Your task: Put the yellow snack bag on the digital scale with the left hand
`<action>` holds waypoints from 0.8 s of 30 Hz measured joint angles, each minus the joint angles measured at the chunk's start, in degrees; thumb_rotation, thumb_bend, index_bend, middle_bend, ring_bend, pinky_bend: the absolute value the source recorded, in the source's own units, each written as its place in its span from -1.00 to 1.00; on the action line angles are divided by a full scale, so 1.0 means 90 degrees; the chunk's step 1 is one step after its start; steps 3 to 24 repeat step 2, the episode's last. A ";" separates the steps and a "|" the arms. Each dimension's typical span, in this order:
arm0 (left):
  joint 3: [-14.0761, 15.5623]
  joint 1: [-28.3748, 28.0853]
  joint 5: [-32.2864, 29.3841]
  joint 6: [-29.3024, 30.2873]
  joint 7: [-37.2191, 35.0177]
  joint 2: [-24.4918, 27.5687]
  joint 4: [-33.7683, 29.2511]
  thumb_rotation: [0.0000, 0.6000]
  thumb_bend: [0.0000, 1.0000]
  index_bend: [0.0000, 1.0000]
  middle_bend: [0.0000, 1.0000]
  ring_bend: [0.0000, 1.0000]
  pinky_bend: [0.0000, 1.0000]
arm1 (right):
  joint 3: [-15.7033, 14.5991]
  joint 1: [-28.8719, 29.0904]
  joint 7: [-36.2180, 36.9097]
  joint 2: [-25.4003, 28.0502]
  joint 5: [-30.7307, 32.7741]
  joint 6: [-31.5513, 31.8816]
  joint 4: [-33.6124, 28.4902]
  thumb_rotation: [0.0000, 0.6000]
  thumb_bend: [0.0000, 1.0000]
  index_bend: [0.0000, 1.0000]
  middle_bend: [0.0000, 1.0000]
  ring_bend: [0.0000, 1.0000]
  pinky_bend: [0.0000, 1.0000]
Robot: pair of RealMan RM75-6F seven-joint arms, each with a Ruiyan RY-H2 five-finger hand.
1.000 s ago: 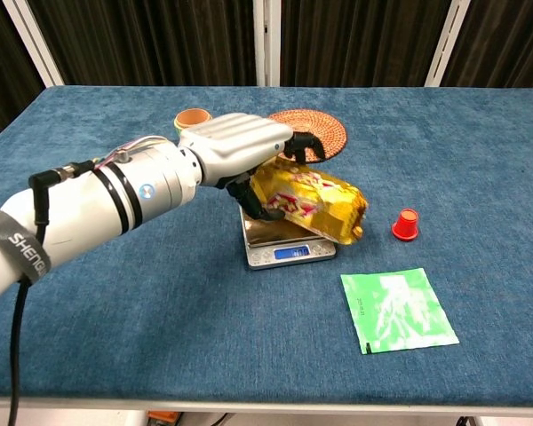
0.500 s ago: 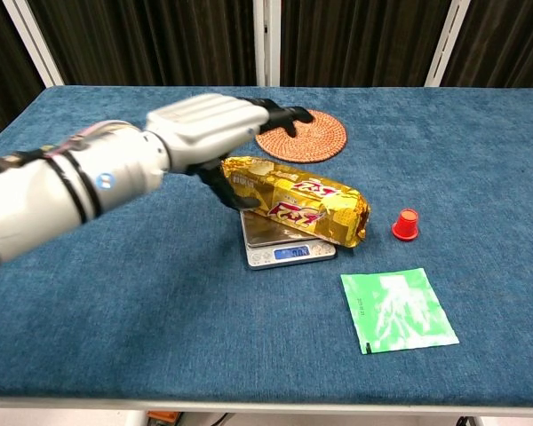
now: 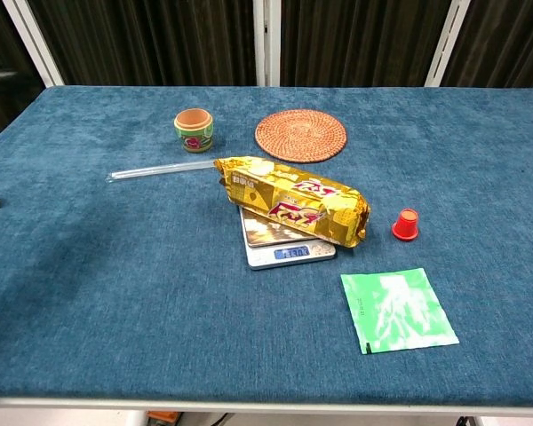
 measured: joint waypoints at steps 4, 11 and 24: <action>0.0235 0.0392 0.0228 0.0395 -0.0392 0.0240 0.0204 1.00 -0.71 -0.97 -0.74 -1.00 -0.93 | -0.0025 -0.0002 -0.0079 -0.0016 -0.0042 0.0013 -0.0012 1.00 -0.66 -1.00 -1.00 -1.00 -0.89; 0.0235 0.0392 0.0228 0.0395 -0.0392 0.0240 0.0204 1.00 -0.71 -0.97 -0.74 -1.00 -0.93 | -0.0025 -0.0002 -0.0079 -0.0016 -0.0042 0.0013 -0.0012 1.00 -0.66 -1.00 -1.00 -1.00 -0.89; 0.0235 0.0392 0.0228 0.0395 -0.0392 0.0240 0.0204 1.00 -0.71 -0.97 -0.74 -1.00 -0.93 | -0.0025 -0.0002 -0.0079 -0.0016 -0.0042 0.0013 -0.0012 1.00 -0.66 -1.00 -1.00 -1.00 -0.89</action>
